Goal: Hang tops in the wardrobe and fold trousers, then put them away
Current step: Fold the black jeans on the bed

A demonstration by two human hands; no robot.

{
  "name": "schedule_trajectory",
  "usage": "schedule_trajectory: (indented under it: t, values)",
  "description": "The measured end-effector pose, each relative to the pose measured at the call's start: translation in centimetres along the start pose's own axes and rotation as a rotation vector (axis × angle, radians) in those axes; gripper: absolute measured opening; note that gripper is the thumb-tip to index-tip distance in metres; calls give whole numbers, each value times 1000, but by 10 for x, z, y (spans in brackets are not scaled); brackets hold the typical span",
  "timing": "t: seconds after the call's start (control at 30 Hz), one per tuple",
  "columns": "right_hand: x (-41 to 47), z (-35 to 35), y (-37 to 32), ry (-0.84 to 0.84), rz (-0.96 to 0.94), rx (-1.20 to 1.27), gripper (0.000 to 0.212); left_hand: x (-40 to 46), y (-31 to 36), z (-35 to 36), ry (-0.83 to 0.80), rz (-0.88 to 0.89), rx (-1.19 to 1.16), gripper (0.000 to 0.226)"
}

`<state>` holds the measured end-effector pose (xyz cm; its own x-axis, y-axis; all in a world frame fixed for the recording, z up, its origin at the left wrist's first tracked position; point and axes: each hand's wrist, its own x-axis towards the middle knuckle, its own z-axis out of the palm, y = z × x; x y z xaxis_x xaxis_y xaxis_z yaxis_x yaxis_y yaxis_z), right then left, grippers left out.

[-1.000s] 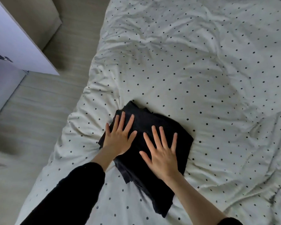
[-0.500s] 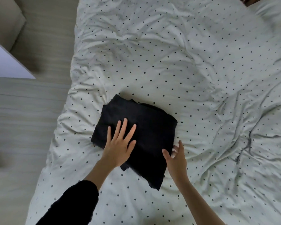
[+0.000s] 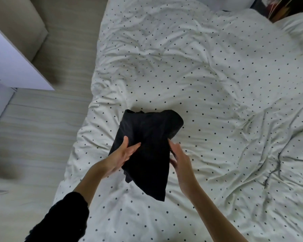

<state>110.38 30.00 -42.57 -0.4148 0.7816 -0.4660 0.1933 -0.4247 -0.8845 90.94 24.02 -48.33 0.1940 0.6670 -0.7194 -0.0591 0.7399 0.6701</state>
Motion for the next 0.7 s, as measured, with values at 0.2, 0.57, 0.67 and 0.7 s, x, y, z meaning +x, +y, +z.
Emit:
schedule_trajectory:
  t: [0.2, 0.57, 0.67, 0.7]
  values:
    - [34, 42, -14, -64, -56, -247, 30, -7, -2, -23, -9, 5, -211, 98]
    - [10, -25, 3, 443, -27, -795, 71, 1, -33, 18, 346, 362, 707, 50]
    - [-3, -16, 15, 261, -413, -1339, 77, 15, -27, -4, 452, 446, 1200, 80]
    - [-2, -10, 23, 153, -471, -1468, 80, 20, -24, -10, 435, 422, 1324, 91]
